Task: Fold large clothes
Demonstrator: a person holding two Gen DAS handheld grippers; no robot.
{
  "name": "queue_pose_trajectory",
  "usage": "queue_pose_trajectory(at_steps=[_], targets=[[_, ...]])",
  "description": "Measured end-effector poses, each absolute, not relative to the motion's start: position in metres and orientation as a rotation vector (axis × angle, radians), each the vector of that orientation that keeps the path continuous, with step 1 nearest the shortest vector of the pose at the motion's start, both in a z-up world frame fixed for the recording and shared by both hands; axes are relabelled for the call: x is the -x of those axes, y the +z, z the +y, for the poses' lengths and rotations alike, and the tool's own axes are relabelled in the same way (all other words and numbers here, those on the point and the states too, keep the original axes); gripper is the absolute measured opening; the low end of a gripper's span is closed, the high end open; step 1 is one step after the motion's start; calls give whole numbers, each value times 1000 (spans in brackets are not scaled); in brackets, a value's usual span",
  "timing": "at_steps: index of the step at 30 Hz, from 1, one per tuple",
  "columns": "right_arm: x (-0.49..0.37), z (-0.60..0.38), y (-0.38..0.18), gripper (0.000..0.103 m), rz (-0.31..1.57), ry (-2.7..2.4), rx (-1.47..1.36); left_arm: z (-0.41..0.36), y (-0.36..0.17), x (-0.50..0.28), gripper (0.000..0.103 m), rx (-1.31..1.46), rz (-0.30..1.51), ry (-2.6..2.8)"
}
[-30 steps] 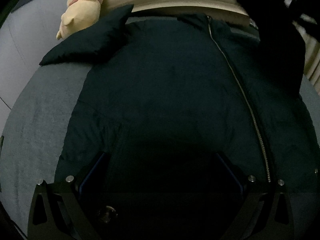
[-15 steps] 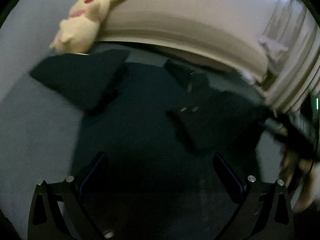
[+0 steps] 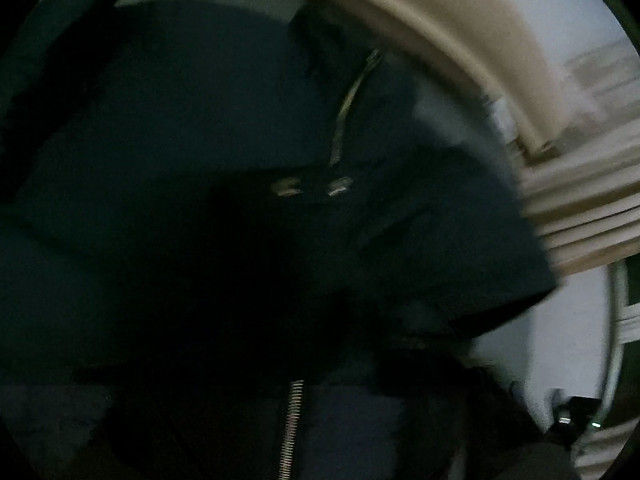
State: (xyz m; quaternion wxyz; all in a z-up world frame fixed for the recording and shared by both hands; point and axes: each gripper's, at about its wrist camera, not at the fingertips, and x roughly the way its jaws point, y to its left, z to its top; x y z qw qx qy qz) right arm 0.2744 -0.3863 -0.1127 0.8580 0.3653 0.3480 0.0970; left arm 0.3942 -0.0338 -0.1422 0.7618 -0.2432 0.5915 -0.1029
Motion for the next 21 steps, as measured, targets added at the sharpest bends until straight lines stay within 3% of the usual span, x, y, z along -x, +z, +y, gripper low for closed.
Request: queue_pose_trajectory(at_steps=[11, 21], targets=[[-303, -402, -134, 93, 765, 202, -839, 4, -33, -389, 7, 156, 882, -122], [-414, -418, -165, 93, 872, 182, -899, 36, -99, -402, 7, 121, 987, -25]])
